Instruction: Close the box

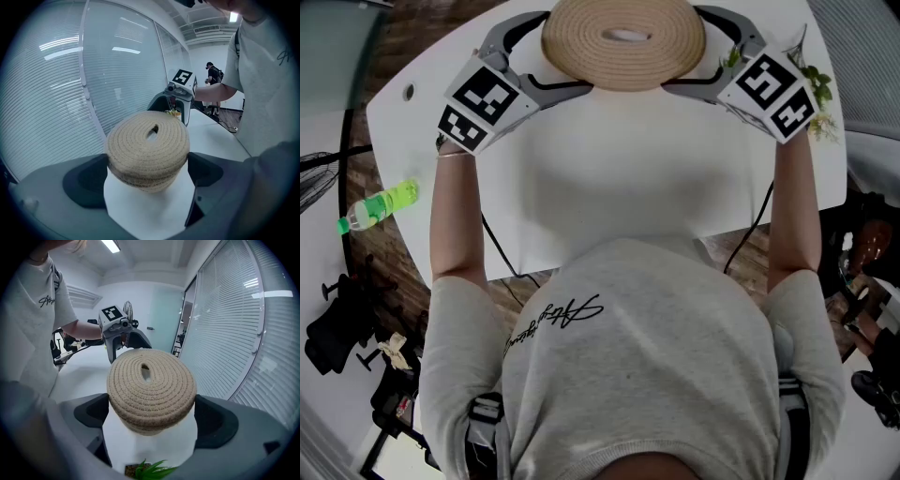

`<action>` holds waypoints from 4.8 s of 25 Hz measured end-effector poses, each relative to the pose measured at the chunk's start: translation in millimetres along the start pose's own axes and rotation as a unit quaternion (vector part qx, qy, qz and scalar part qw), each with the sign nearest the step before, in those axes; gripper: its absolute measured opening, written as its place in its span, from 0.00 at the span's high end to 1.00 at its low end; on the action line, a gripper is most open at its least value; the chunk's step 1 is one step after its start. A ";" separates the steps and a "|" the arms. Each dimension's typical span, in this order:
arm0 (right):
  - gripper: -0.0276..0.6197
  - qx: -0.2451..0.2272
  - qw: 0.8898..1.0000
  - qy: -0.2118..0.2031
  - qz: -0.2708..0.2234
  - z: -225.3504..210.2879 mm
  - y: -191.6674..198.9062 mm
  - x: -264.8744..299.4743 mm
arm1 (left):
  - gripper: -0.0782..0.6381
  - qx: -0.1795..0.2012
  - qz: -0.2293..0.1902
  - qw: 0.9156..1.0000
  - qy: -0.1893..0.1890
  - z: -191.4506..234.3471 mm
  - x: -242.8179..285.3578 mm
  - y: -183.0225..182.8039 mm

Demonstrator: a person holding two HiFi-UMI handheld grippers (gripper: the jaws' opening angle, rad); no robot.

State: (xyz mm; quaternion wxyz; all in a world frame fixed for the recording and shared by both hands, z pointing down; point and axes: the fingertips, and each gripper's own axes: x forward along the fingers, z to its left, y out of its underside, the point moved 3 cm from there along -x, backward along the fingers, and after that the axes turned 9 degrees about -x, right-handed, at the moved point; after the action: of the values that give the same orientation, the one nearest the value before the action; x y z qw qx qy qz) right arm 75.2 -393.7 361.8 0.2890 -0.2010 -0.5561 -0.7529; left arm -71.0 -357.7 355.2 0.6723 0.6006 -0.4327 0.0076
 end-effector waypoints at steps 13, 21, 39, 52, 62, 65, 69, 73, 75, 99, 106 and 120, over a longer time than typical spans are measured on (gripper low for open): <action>0.07 0.018 1.000 -0.019 0.013 3.8 11.0 10.6 | 0.15 -0.006 0.012 1.000 0.007 -0.7 4.9 7.7; 0.07 0.018 0.999 -0.023 0.013 1.6 11.5 11.7 | 0.15 -0.013 0.014 1.000 0.009 1.2 7.4 9.9; 0.07 0.035 0.999 -0.037 0.008 3.0 17.0 13.2 | 0.15 -0.035 0.008 0.999 0.025 0.0 12.0 13.5; 0.07 0.072 0.996 -0.047 -0.018 3.4 21.2 16.8 | 0.15 -0.064 -0.008 0.997 0.043 3.0 14.2 20.1; 0.08 0.100 0.994 -0.014 -0.043 6.8 24.9 15.7 | 0.15 -0.082 -0.046 0.995 0.027 1.5 12.6 23.6; 0.08 0.099 0.994 0.006 -0.042 7.1 26.6 12.5 | 0.15 -0.087 -0.058 0.994 0.010 -1.4 12.4 24.2; 0.08 0.106 0.993 0.026 -0.042 9.1 30.3 10.7 | 0.15 -0.090 -0.074 0.993 -0.001 -5.0 9.9 24.7; 0.08 0.113 0.991 0.046 -0.050 13.1 32.5 4.0 | 0.15 -0.094 -0.088 0.992 -0.010 -10.6 1.6 28.3; 0.08 0.114 0.990 0.063 -0.054 15.0 31.9 -1.1 | 0.15 -0.097 -0.095 0.991 -0.017 -15.0 -2.5 28.0; 0.13 0.121 0.967 0.142 -0.175 43.9 -16.9 -56.1 | 0.16 -0.074 -0.249 0.948 -0.181 -71.7 -54.0 -42.4; 0.29 0.121 0.965 0.131 -0.193 57.9 -21.4 -61.1 | 0.34 -0.103 -0.294 0.928 -0.202 -84.8 -60.8 -54.4; 0.78 0.132 0.940 0.178 -0.258 66.6 -35.7 -95.4 | 0.69 -0.121 -0.316 0.912 -0.232 -102.0 -61.0 -59.3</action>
State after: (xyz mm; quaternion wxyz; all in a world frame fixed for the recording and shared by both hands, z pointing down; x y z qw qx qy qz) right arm 122.2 -302.3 296.6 0.2025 0.1263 -0.6226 -0.7453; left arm -19.3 -260.0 281.5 0.5879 0.6052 -0.3615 -0.3968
